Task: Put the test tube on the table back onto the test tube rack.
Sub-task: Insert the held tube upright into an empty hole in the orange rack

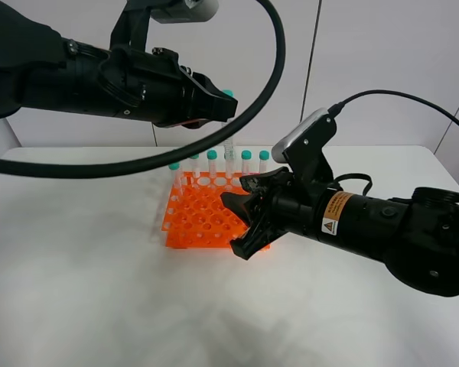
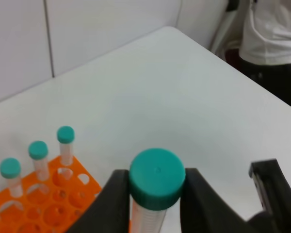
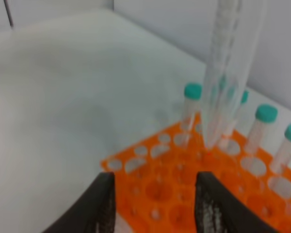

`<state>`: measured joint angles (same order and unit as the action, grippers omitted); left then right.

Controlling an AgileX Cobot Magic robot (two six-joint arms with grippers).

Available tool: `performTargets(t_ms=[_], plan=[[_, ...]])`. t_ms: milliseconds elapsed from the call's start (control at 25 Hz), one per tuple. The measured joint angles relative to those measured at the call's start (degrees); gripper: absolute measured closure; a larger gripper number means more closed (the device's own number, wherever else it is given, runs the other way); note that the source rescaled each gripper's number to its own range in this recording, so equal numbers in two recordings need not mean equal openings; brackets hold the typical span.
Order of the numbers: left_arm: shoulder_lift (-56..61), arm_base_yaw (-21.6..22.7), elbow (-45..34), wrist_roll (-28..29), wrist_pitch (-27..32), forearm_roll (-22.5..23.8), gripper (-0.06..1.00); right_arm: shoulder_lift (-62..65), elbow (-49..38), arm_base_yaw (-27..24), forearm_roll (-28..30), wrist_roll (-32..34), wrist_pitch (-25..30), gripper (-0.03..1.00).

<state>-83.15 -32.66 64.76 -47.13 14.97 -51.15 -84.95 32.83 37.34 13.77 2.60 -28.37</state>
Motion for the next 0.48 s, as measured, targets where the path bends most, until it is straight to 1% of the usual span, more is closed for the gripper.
performTargets(t_ms=[200,480], plan=[[0.00,0.00,0.00,-0.16,-0.14,0.00,0.94,0.00,0.00,-0.49,-1.03,-3.47,6.57,0.49],[0.00,0.00,0.00,-0.22,-0.14,0.00,0.94,0.00,0.00,-6.74,-2.99,-4.15,17.32,0.49]])
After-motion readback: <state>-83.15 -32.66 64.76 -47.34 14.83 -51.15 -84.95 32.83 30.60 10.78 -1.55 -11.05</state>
